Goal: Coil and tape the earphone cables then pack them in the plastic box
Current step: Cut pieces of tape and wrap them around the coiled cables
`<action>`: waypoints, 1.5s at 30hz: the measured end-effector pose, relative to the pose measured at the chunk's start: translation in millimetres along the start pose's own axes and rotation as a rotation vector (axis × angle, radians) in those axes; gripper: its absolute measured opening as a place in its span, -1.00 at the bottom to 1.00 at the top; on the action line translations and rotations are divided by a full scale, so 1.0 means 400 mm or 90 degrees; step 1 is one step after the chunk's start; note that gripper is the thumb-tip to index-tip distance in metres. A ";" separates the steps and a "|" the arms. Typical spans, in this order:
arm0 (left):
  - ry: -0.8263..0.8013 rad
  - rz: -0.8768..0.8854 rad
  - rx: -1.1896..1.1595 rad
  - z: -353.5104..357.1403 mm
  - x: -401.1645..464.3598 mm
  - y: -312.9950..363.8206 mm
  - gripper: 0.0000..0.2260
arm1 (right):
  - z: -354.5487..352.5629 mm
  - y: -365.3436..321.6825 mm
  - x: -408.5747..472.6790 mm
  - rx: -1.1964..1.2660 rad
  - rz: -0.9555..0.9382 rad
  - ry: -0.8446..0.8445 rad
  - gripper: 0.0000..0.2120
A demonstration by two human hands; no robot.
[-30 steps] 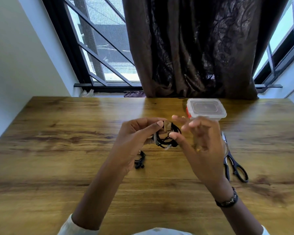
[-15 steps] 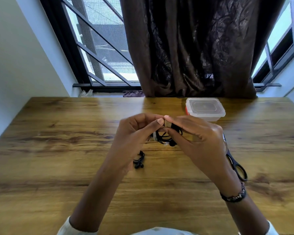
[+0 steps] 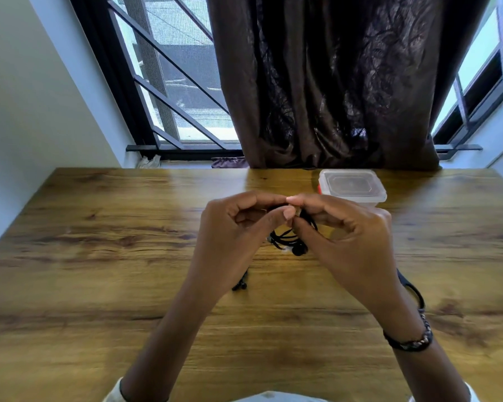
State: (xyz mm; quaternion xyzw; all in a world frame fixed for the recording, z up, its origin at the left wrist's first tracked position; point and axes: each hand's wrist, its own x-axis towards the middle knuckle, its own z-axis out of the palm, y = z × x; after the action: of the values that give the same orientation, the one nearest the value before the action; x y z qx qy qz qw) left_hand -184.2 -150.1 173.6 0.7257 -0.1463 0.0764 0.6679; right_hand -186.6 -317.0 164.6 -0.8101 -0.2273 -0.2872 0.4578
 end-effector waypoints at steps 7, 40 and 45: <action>0.034 0.020 0.038 0.005 0.007 -0.006 -0.92 | -0.006 -0.004 0.011 0.149 0.170 -0.080 -0.42; 0.034 0.006 -0.025 0.009 0.019 0.000 -0.89 | -0.021 -0.012 0.017 -0.171 -0.086 -0.012 -0.78; 0.035 0.020 -0.011 0.008 0.019 -0.009 -0.89 | -0.027 0.003 0.016 -0.116 -0.092 -0.002 -0.81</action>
State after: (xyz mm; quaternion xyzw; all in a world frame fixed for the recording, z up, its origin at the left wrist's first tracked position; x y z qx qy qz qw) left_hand -176.2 -154.1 172.4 0.7152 -0.1398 0.1057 0.6766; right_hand -184.0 -326.3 172.8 -0.8303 -0.2588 -0.3380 0.3597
